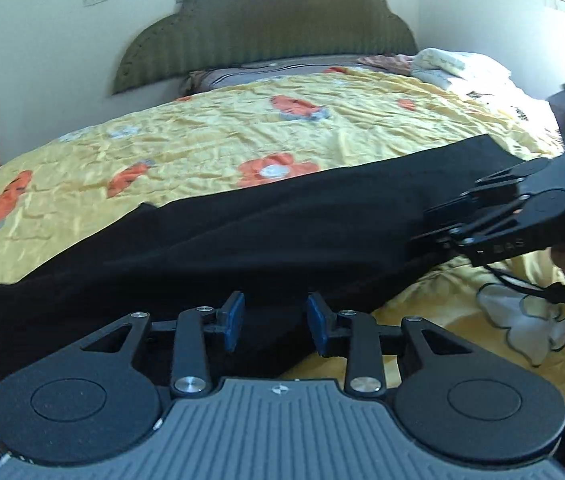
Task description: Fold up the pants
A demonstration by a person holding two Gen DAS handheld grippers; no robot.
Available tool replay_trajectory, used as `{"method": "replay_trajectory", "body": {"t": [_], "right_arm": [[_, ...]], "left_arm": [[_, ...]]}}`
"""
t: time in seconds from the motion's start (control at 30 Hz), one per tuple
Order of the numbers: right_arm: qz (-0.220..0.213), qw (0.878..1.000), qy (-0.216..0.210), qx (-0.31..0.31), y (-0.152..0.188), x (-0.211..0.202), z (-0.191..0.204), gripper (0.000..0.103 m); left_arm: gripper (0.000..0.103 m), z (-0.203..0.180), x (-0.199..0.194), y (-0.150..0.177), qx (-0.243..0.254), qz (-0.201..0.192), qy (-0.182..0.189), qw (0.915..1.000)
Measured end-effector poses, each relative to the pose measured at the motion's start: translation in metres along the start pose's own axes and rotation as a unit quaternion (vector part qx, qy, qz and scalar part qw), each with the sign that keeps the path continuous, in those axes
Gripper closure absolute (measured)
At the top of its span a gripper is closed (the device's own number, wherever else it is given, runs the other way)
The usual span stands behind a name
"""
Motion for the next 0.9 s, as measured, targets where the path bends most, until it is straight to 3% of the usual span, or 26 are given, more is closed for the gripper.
{"method": "replay_trajectory", "body": {"t": [0.07,0.1,0.2,0.23,0.27,0.33,0.4,0.43,0.5,0.6,0.67,0.77,0.9], "right_arm": [[-0.001,0.999,0.043,-0.011,-0.004,-0.006,-0.001,0.039],[-0.009,0.999,0.043,-0.006,-0.009,-0.010,-0.001,0.039],[-0.014,0.999,-0.034,-0.017,-0.017,-0.015,0.026,0.039],[-0.005,0.998,-0.044,-0.039,-0.013,-0.011,0.036,0.039],[0.006,0.997,-0.028,-0.071,-0.010,-0.001,0.048,0.039],[-0.019,0.997,-0.008,-0.074,-0.019,-0.001,0.059,0.039],[-0.050,0.996,-0.062,-0.047,-0.039,-0.012,0.081,0.039],[-0.068,0.992,-0.096,-0.039,-0.049,-0.018,0.095,0.039],[-0.096,0.983,-0.143,-0.060,-0.066,-0.025,0.134,0.039],[-0.142,0.965,-0.157,-0.155,-0.075,-0.029,0.203,0.043],[-0.175,0.943,-0.164,-0.230,-0.072,-0.031,0.250,0.049],[-0.190,0.918,-0.200,-0.285,-0.063,-0.034,0.304,0.056],[-0.191,0.905,-0.199,-0.324,-0.053,-0.027,0.342,0.073]], "left_arm": [[0.062,0.022,-0.009,0.008,-0.029,0.002,-0.029,0.9991],[0.062,0.030,-0.013,0.010,-0.045,-0.001,-0.037,0.9983],[0.062,0.046,-0.025,0.012,-0.091,-0.020,-0.045,0.9946],[0.062,0.050,-0.029,0.013,-0.102,-0.025,-0.048,0.9933],[0.062,0.053,-0.035,0.015,-0.112,-0.030,-0.052,0.9919],[0.061,0.063,-0.050,0.021,-0.132,-0.040,-0.071,0.9879],[0.060,0.080,-0.067,0.030,-0.163,-0.051,-0.104,0.9799],[0.060,0.091,-0.078,0.036,-0.184,-0.057,-0.122,0.9736],[0.060,0.119,-0.105,0.050,-0.245,-0.077,-0.160,0.9530],[0.060,0.160,-0.146,0.071,-0.341,-0.118,-0.195,0.9119],[0.060,0.182,-0.166,0.082,-0.391,-0.135,-0.207,0.8866],[0.061,0.202,-0.178,0.093,-0.440,-0.151,-0.196,0.8631],[0.061,0.212,-0.178,0.096,-0.479,-0.170,-0.163,0.8458]]}}
Point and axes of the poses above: each gripper's, at about its wrist camera, not at the fingertips, and x roughly the way its jaws point, z to its left, y to its underside, the point moved 8 cm from there along x, roughly the way its jaws point, and after that the axes turned 15 degrees about y, right-handed, at the moved point
